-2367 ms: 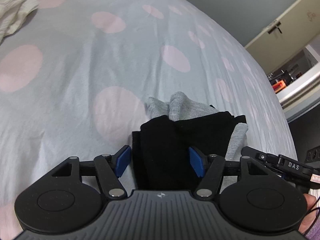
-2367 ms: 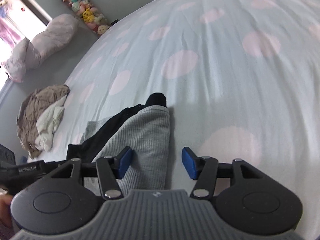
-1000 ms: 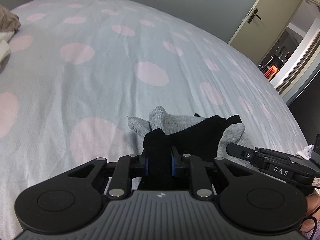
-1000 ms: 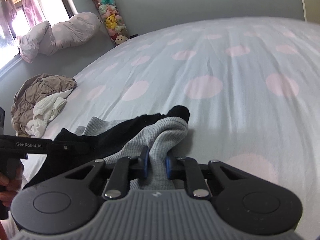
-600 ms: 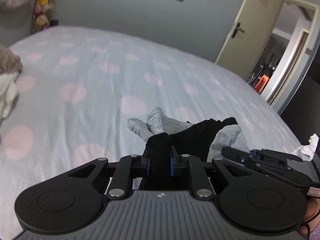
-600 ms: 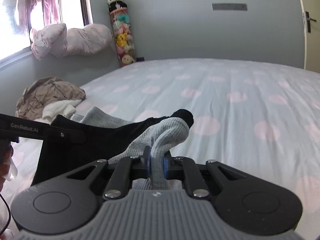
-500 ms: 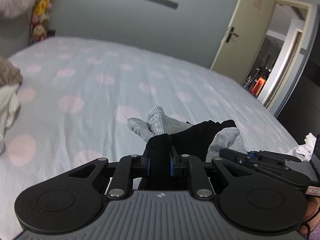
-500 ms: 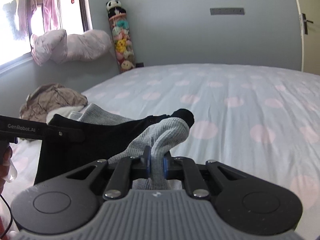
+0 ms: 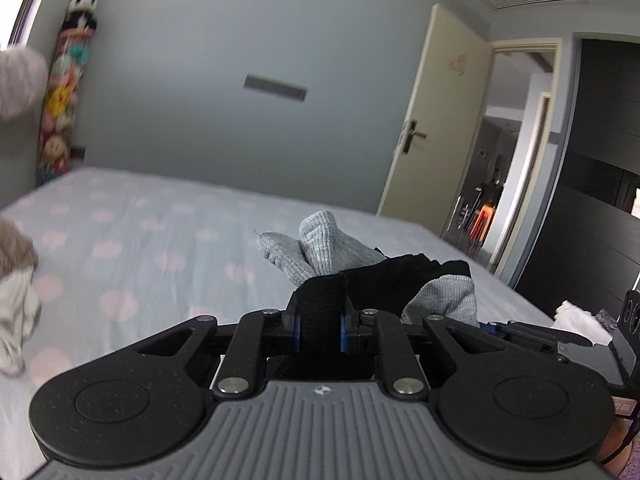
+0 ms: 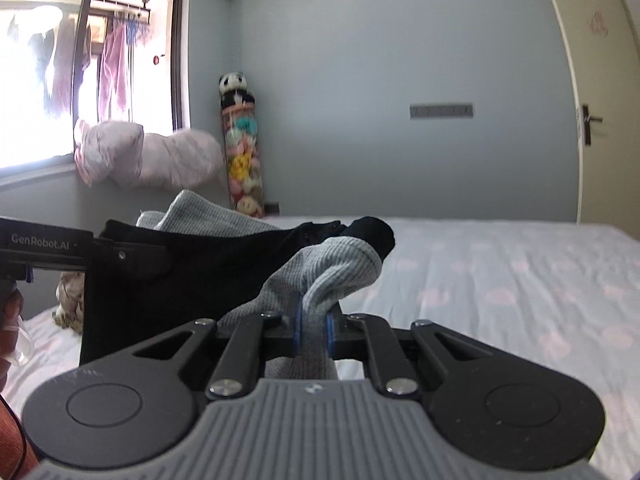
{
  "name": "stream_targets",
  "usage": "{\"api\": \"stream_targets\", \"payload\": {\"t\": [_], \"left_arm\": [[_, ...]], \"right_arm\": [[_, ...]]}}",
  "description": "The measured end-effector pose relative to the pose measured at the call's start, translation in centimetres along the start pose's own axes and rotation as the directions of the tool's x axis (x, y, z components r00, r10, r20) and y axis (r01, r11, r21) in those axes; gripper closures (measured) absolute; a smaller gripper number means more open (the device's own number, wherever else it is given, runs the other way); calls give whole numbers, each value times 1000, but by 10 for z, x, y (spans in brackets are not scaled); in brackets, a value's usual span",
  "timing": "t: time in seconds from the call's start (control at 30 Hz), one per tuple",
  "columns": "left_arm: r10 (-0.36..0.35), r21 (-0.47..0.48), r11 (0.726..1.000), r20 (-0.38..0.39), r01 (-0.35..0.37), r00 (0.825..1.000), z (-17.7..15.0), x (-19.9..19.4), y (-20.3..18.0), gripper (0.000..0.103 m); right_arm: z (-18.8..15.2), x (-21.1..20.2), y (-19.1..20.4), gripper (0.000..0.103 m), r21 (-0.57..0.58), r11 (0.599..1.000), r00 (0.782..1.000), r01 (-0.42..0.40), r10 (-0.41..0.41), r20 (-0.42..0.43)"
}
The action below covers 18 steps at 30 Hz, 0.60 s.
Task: Fold clothes
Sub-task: 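Lift the folded grey garment with both tools and carry it toward the clothes stack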
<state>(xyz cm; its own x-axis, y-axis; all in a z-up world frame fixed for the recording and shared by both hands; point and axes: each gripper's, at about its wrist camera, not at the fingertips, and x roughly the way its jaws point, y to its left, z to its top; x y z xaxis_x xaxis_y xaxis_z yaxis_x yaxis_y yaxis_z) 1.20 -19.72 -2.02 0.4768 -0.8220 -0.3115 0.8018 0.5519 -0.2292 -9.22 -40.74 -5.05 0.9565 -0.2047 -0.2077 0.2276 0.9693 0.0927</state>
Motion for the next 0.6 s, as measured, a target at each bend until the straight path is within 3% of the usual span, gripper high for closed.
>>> {"api": "stream_targets", "payload": {"t": [0.3, 0.6], "left_arm": [[-67, 83, 995, 61, 62, 996, 37, -24, -59, 89], [-199, 128, 973, 53, 191, 979, 52, -26, -122, 89]], "right_arm": [[45, -64, -15, 90, 7, 1000, 996, 18, -19, 93], [75, -143, -55, 90, 22, 997, 988, 77, -79, 129]]}}
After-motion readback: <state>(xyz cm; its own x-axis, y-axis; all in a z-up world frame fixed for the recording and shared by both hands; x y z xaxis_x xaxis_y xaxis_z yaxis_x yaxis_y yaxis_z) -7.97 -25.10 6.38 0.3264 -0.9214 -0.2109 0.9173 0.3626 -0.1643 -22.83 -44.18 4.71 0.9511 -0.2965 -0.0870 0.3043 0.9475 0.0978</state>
